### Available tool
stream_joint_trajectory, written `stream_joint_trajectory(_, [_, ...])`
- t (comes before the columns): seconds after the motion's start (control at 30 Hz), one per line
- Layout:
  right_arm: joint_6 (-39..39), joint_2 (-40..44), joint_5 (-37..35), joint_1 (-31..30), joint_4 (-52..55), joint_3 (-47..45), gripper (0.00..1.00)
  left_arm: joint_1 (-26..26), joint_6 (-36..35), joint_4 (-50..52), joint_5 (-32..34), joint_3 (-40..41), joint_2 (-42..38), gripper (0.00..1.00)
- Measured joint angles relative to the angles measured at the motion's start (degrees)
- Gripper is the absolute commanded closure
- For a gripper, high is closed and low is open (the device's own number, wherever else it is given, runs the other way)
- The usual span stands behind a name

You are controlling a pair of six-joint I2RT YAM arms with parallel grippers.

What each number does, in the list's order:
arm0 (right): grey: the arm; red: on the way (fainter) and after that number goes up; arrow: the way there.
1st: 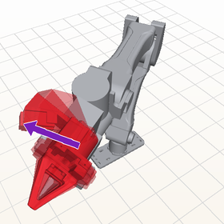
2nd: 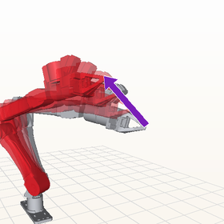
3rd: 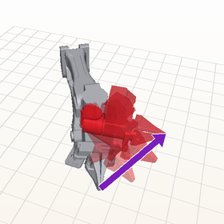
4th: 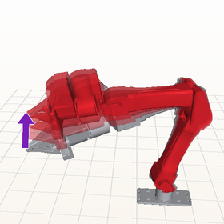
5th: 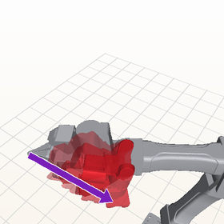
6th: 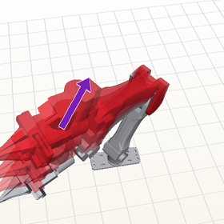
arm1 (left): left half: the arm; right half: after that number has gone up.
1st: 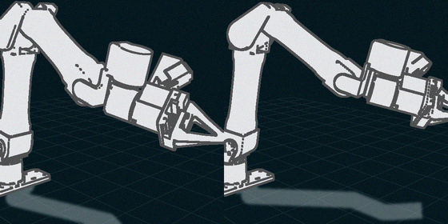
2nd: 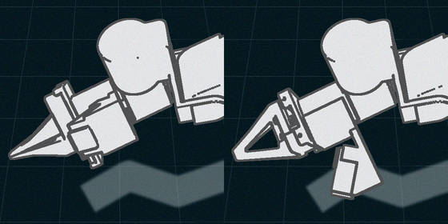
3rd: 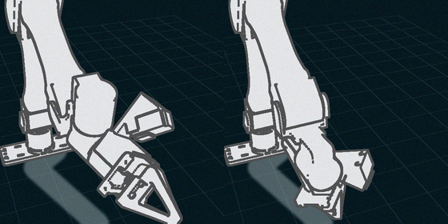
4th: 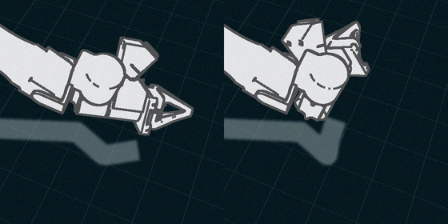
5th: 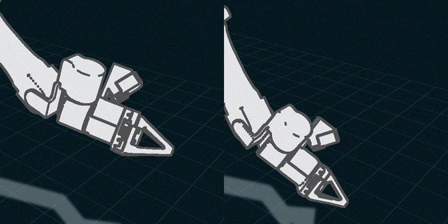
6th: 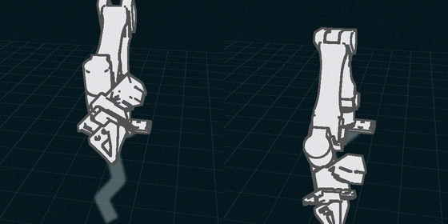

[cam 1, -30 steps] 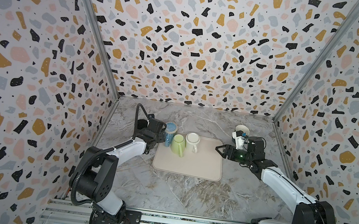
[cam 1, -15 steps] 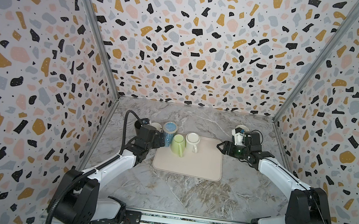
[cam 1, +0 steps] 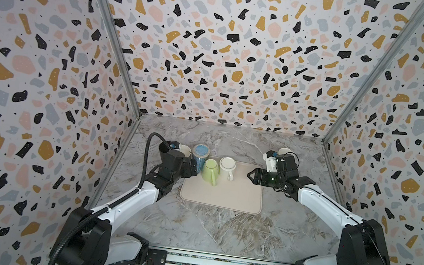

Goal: Turn the mug right side up
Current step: Place the mug at the top-left of the table.

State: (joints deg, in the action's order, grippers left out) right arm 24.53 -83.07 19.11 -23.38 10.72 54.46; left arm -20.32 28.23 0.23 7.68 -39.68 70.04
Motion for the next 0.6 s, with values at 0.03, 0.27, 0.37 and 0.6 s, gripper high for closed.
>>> stream_joint_trajectory(0.03, [0.0, 0.02, -0.04, 0.0, -0.28, -0.2, 0.26, 0.0, 0.0, 0.0, -0.15, 0.02, -0.09, 0.0])
stream_joint_trajectory(0.27, [0.0, 0.42, 0.11, 0.0, -2.16, -4.39, 0.26, -0.17, 0.7, 0.31, -0.37, 1.36, -2.86, 0.0])
stream_joint_trajectory(0.37, [-0.02, 1.44, 0.11, 0.0, -2.64, -5.64, 0.26, -0.74, 1.33, 0.81, -0.31, 1.55, -3.85, 0.0])
stream_joint_trajectory(0.6, [-0.13, 5.77, 0.07, 0.0, -5.18, -9.07, 0.26, -4.63, 2.16, 2.29, 0.37, 1.44, -2.71, 0.0])
